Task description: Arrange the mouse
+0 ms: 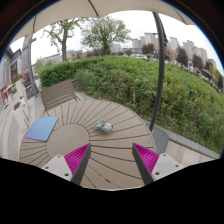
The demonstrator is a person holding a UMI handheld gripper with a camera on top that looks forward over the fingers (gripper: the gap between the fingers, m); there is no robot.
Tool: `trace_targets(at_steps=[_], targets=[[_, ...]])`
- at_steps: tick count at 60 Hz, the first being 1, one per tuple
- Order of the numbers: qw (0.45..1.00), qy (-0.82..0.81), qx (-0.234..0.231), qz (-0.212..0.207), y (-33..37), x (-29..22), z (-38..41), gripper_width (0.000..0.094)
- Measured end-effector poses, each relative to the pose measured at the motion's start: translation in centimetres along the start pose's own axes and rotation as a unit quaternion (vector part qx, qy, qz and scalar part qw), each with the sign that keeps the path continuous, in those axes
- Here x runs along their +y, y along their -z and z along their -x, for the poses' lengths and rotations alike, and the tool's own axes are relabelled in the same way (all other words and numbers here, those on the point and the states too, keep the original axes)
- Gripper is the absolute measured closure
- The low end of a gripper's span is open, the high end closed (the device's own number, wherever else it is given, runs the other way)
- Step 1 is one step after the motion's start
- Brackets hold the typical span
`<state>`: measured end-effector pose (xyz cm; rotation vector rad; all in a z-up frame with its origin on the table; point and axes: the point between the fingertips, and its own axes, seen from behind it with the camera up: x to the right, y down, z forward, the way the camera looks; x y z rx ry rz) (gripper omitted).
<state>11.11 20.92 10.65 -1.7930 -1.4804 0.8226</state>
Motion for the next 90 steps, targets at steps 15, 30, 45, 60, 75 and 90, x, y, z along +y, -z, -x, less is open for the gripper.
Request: trace_targets(at_steps=[15, 30, 45, 60, 75, 90], targets=[[1.0, 0.019, -0.017, -0.016, -11.0, -0.1, 2.5, 0.008], [0.999, 0.045, -0.011, -0.015, -18.8, -0.4, 2.4, 0.0088], [0.999, 0.043, 0.006, -0.01, -23.1, -2.5, 1.3, 0.0079], [0.999, 0.04, 0.024, -0.007, -26.2, -4.5, 0.1, 0.0079], [0.999, 0.029, 0.036, 0.007, -27.9, -4.7, -0.4, 0.0162], [0.996, 0.027, 0.079, 0.034, -25.8, -6.6, -0.3, 0.0551]])
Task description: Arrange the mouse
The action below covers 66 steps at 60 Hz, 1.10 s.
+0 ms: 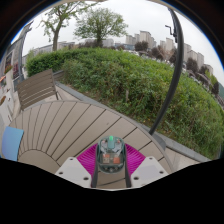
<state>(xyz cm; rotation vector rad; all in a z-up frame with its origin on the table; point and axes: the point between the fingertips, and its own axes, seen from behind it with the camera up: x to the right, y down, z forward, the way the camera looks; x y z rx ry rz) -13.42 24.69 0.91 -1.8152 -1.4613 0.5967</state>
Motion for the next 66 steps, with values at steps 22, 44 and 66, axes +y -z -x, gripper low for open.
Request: trace_targets(at_steps=[22, 44, 66], targets=[[0.99, -0.021, -0.118, -0.079, 16.9, -12.0, 26.8, 0.0551], [0.984, 0.091, -0.155, 0.005, 11.1, 3.8, 49.0, 0.0494], [0.988, 0.038, -0.145, 0.031, 23.1, 1.1, 41.4, 0.0086]])
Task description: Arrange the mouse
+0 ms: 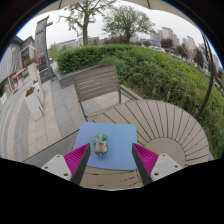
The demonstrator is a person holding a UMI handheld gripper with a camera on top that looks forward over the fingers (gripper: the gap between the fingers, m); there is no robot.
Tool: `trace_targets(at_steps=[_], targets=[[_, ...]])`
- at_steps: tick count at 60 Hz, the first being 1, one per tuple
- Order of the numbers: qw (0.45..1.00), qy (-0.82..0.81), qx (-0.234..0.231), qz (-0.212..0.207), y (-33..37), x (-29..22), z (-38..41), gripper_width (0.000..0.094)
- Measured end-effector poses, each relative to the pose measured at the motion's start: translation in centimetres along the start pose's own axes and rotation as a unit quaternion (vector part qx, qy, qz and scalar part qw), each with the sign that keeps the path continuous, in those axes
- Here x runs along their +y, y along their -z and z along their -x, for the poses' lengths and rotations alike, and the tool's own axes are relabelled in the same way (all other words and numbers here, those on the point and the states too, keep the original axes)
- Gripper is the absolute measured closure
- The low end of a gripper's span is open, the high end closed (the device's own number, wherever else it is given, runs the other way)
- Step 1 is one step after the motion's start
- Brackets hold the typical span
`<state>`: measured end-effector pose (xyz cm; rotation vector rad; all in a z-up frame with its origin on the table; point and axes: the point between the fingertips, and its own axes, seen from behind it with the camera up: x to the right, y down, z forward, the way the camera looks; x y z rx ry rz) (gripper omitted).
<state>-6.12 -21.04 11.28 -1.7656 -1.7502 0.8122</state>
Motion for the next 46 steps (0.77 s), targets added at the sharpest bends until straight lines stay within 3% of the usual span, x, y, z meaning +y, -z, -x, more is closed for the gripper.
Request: trace_targets(at_steps=[10, 19, 29, 46], targets=[[0.999, -0.006, 0.046, 0.025, 12.7, 1.6, -6.8, 0.008], [0.994, -0.037, 0.098, 0.021, 19.5, 4.9, -13.5, 0.0071], [0.987, -0.052, 0.154, 0.011, 23.1, 8.0, -19.8, 0.0072], [0.982, -0.065, 0.178, 0.018, 25.0, 10.6, -27.1, 0.0082]])
